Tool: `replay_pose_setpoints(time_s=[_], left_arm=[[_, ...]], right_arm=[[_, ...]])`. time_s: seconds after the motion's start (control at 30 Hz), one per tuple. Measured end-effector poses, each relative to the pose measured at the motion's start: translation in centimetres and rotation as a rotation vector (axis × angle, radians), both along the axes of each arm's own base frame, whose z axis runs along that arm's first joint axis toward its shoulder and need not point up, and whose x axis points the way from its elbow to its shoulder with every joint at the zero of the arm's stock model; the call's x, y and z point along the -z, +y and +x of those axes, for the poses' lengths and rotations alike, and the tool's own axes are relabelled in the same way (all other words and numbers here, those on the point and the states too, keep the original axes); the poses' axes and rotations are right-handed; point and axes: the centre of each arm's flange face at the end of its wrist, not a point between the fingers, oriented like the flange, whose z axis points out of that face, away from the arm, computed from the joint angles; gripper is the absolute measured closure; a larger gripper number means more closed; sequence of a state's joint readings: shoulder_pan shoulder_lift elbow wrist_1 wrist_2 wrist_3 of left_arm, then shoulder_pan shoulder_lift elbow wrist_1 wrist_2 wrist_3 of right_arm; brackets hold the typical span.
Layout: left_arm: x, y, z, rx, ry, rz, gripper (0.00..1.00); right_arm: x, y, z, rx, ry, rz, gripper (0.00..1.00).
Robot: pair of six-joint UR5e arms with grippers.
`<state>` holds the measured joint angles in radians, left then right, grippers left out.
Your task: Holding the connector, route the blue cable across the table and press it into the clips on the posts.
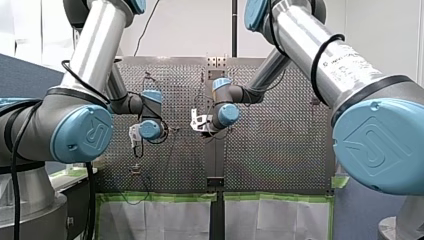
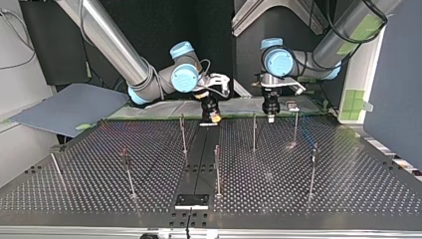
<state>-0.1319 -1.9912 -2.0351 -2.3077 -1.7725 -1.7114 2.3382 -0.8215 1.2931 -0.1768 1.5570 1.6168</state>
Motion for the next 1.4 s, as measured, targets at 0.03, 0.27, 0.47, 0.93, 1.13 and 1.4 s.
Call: replay_pose_setpoints(time_s=[0.03, 0.27, 0.47, 0.93, 1.13, 1.4], left_arm=[[0.00, 0.00, 0.00, 0.000, 0.000, 0.000, 1.00], [0.00, 0.00, 0.00, 0.000, 0.000, 0.000, 1.00], [0.00, 0.00, 0.00, 0.000, 0.000, 0.000, 1.00], [0.00, 0.00, 0.00, 0.000, 0.000, 0.000, 1.00], [0.00, 0.00, 0.00, 0.000, 0.000, 0.000, 1.00], [0.05, -0.07, -0.08, 0.002, 0.001, 0.000, 1.00]], right_arm=[[0.00, 0.00, 0.00, 0.000, 0.000, 0.000, 1.00], [0.00, 0.00, 0.00, 0.000, 0.000, 0.000, 1.00], [0.00, 0.00, 0.00, 0.000, 0.000, 0.000, 1.00], [0.00, 0.00, 0.00, 0.000, 0.000, 0.000, 1.00], [0.00, 0.00, 0.00, 0.000, 0.000, 0.000, 1.00], [0.77, -0.29, -0.07, 0.004, 0.016, 0.011, 1.00]])
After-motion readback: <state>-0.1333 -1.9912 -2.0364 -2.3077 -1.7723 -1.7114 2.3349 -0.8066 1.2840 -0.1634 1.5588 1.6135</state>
